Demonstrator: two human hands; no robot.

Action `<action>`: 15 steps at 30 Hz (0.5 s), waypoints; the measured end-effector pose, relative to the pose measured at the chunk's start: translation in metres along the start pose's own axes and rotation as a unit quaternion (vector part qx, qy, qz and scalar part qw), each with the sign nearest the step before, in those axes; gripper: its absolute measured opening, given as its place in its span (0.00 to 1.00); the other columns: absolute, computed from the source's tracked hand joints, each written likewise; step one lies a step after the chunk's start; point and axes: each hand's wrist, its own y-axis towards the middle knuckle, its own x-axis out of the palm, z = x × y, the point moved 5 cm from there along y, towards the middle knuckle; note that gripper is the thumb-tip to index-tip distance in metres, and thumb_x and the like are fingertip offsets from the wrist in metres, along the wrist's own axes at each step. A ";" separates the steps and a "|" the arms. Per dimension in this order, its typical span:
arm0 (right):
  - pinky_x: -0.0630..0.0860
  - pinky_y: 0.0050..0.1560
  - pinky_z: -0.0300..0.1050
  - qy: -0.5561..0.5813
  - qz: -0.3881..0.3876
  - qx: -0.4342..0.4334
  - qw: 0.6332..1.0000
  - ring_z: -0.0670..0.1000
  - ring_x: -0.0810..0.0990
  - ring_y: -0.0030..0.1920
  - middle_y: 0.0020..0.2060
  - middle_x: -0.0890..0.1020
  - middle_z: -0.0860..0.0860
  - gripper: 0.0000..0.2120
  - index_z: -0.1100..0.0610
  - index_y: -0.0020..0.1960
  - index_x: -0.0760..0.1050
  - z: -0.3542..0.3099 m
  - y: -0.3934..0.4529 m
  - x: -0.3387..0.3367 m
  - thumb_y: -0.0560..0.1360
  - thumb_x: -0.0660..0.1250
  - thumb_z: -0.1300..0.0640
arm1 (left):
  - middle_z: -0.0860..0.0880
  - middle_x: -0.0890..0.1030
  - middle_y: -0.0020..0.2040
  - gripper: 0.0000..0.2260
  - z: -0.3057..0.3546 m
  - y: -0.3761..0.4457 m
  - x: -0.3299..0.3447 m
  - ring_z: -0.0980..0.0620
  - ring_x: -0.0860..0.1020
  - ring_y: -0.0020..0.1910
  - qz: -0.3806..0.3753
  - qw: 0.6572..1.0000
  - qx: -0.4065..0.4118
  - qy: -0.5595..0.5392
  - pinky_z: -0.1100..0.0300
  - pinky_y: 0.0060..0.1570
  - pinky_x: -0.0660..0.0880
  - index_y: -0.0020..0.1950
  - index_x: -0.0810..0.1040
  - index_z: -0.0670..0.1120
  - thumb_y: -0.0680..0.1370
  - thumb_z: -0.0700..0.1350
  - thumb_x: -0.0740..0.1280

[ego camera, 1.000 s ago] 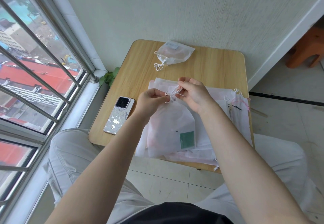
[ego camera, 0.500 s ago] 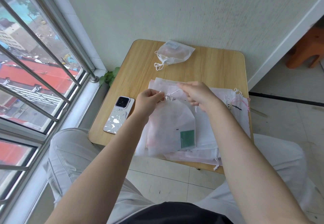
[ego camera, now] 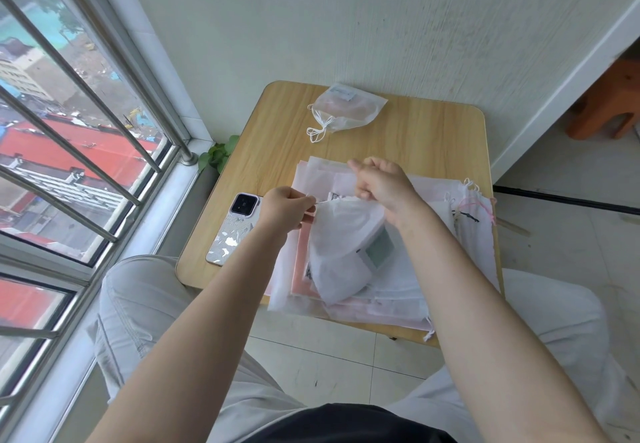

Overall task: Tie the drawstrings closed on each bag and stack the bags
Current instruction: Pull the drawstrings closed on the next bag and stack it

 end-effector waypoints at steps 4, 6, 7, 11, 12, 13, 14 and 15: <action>0.64 0.32 0.39 -0.188 -0.022 0.007 0.982 0.47 0.63 0.27 0.29 0.65 0.46 0.18 0.53 0.37 0.60 0.008 0.000 0.003 0.76 0.69 0.54 | 0.47 0.84 0.39 0.03 0.007 0.002 -0.002 0.56 0.81 0.28 0.016 1.000 0.027 -0.004 0.62 0.33 0.74 0.42 0.75 0.43 0.75 0.40 0.67; 0.69 0.37 0.40 -0.278 -0.038 -0.004 0.960 0.46 0.72 0.35 0.37 0.73 0.47 0.13 0.55 0.42 0.68 0.006 -0.001 0.003 0.73 0.71 0.53 | 0.46 0.84 0.40 0.03 0.010 0.001 -0.002 0.54 0.81 0.31 -0.009 0.999 0.040 -0.004 0.60 0.36 0.76 0.44 0.76 0.42 0.75 0.41 0.67; 0.70 0.39 0.41 -0.311 -0.056 -0.003 0.949 0.46 0.75 0.40 0.42 0.77 0.47 0.11 0.55 0.45 0.71 0.005 -0.003 0.003 0.72 0.73 0.52 | 0.46 0.84 0.40 0.03 0.011 0.001 -0.002 0.54 0.81 0.32 -0.021 0.999 0.044 -0.003 0.60 0.37 0.76 0.44 0.76 0.42 0.76 0.41 0.68; 0.71 0.42 0.40 -0.426 -0.144 0.023 0.893 0.52 0.79 0.44 0.42 0.81 0.51 0.11 0.59 0.49 0.81 0.007 -0.008 0.010 0.71 0.74 0.53 | 0.48 0.83 0.37 0.02 0.018 0.005 -0.007 0.55 0.80 0.29 -0.021 0.999 0.048 -0.003 0.60 0.34 0.75 0.44 0.75 0.42 0.76 0.40 0.66; 0.70 0.43 0.42 -0.448 -0.148 0.024 0.882 0.53 0.80 0.44 0.42 0.82 0.54 0.12 0.61 0.49 0.82 0.009 -0.007 0.010 0.71 0.74 0.53 | 0.48 0.83 0.36 0.01 0.019 0.008 -0.010 0.55 0.80 0.28 -0.003 0.999 0.049 0.001 0.59 0.34 0.75 0.44 0.75 0.42 0.76 0.39 0.65; 0.71 0.43 0.43 -0.461 -0.148 0.025 0.875 0.53 0.80 0.43 0.43 0.83 0.54 0.11 0.61 0.48 0.82 0.010 -0.007 0.011 0.71 0.74 0.54 | 0.48 0.83 0.37 0.01 0.019 0.010 -0.014 0.55 0.80 0.29 0.022 0.998 0.049 0.012 0.58 0.35 0.74 0.44 0.75 0.43 0.75 0.39 0.64; 0.71 0.42 0.43 -0.468 -0.150 0.027 0.871 0.51 0.79 0.42 0.44 0.84 0.54 0.10 0.60 0.48 0.83 0.010 -0.007 0.011 0.71 0.74 0.54 | 0.48 0.84 0.40 0.02 0.019 0.013 -0.018 0.54 0.81 0.32 0.056 0.996 0.049 0.038 0.58 0.36 0.73 0.45 0.75 0.44 0.75 0.39 0.63; 0.71 0.40 0.42 -0.473 -0.159 0.033 0.866 0.49 0.78 0.39 0.46 0.84 0.53 0.08 0.58 0.47 0.83 0.011 -0.008 0.012 0.71 0.74 0.54 | 0.47 0.83 0.46 0.06 0.018 0.015 -0.023 0.52 0.81 0.38 0.095 0.991 0.048 0.085 0.58 0.38 0.73 0.50 0.75 0.44 0.74 0.38 0.62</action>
